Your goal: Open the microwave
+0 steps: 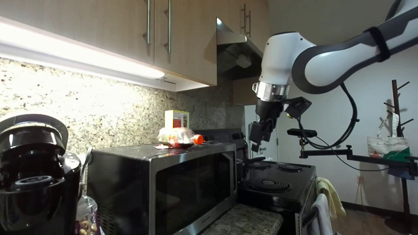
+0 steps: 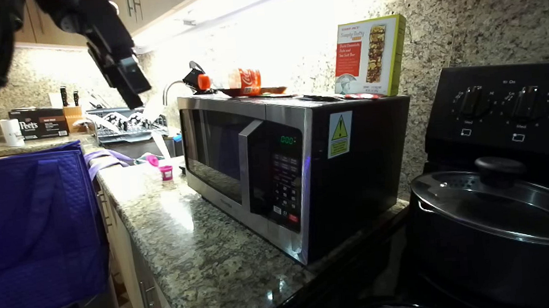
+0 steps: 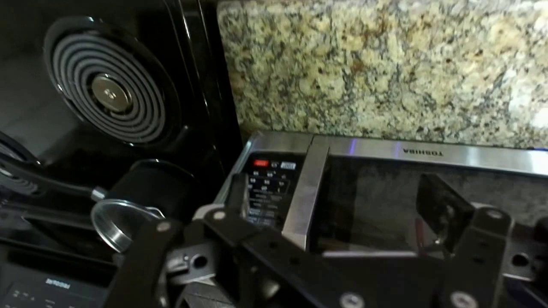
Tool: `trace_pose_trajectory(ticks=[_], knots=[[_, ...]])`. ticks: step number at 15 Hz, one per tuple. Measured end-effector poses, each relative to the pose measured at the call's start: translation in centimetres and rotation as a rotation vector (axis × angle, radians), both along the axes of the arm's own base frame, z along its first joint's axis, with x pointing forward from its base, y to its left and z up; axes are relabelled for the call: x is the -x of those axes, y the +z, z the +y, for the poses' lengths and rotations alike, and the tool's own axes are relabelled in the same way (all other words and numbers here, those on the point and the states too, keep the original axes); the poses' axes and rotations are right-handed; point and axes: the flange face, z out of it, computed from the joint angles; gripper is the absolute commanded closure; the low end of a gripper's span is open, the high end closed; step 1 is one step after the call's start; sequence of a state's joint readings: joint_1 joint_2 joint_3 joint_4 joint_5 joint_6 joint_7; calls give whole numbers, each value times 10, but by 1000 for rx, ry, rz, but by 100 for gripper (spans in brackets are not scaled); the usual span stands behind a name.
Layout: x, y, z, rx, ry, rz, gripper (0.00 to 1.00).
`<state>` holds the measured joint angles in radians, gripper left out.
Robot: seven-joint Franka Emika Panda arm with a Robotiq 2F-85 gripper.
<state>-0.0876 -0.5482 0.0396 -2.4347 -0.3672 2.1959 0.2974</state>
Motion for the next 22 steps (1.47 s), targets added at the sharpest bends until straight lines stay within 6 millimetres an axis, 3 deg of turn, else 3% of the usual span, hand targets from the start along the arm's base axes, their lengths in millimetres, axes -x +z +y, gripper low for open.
trace_pose_trajectory(ticks=[7, 16, 22], knots=[[-39, -21, -33, -111, 111, -97, 0], [-78, -35, -43, -111, 215, -81, 0], [-102, -57, -59, -96, 183, -29, 0]])
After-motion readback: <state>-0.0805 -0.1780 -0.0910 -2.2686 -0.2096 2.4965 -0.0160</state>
